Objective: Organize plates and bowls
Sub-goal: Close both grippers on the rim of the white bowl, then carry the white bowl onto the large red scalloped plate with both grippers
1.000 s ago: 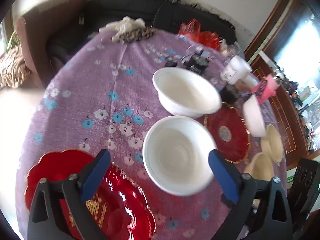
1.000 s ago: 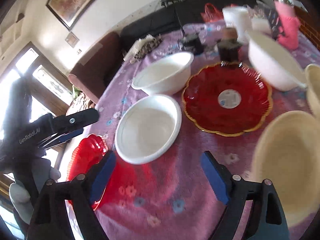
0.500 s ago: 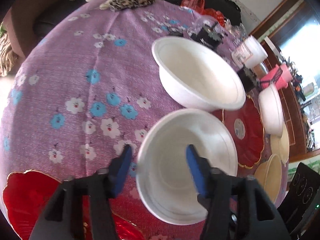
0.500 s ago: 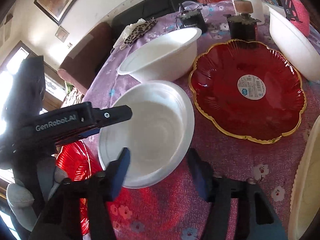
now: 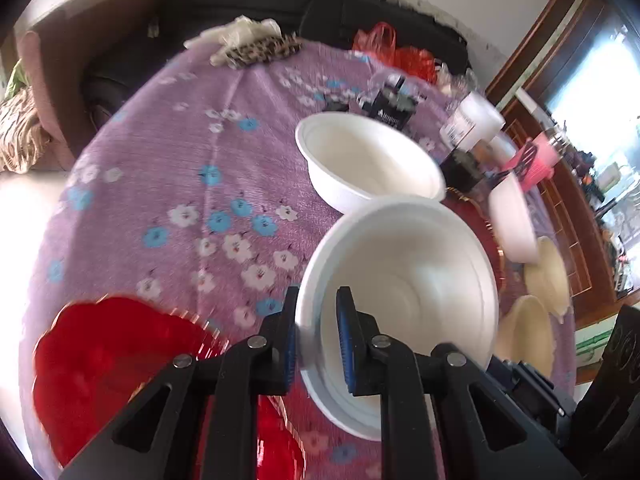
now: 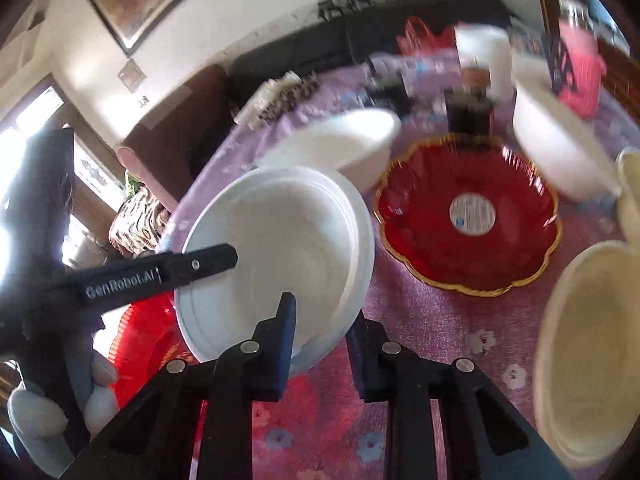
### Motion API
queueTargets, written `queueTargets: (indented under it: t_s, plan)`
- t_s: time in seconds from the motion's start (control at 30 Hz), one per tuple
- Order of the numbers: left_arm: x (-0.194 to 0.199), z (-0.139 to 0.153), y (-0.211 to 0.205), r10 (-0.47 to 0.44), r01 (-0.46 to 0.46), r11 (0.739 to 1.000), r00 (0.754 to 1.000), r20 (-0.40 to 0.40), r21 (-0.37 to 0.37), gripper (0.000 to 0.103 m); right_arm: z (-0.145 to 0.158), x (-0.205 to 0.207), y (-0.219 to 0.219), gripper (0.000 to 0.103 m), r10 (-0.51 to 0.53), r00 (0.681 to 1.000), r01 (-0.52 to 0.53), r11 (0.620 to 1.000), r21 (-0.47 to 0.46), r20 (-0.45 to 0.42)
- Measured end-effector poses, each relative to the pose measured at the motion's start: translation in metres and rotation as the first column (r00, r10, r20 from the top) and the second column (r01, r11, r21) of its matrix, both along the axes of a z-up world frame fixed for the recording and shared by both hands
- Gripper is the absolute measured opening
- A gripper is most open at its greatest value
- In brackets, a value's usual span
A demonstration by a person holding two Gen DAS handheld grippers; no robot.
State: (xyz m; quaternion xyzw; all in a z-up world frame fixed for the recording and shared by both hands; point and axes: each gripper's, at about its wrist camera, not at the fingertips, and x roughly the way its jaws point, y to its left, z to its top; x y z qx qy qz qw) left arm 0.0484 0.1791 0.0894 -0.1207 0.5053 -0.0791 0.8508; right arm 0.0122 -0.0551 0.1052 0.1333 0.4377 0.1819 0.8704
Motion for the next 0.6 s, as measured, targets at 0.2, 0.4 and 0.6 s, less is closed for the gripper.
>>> queueTargets:
  t_s: [0.2, 0.4, 0.6]
  plan:
    - [-0.054, 0.024, 0.039, 0.087, -0.082, 0.994, 0.994, 0.072, -0.067, 0.017, 0.023, -0.034, 0.029, 0.027, 0.089, 0.995, -0.089, 0.996, -0.002, 0.052]
    - [-0.101, 0.021, 0.079, 0.194, -0.193, 0.981, 0.974, 0.116, -0.021, 0.017, 0.013, -0.064, 0.081, 0.027, 0.193, 0.980, -0.192, 0.981, -0.025, 0.046]
    - [-0.116, -0.006, 0.116, 0.274, -0.275, 0.961, 0.958, 0.087, -0.003, 0.017, -0.008, -0.072, 0.123, 0.027, 0.255, 0.967, -0.254, 0.966, -0.056, 0.011]
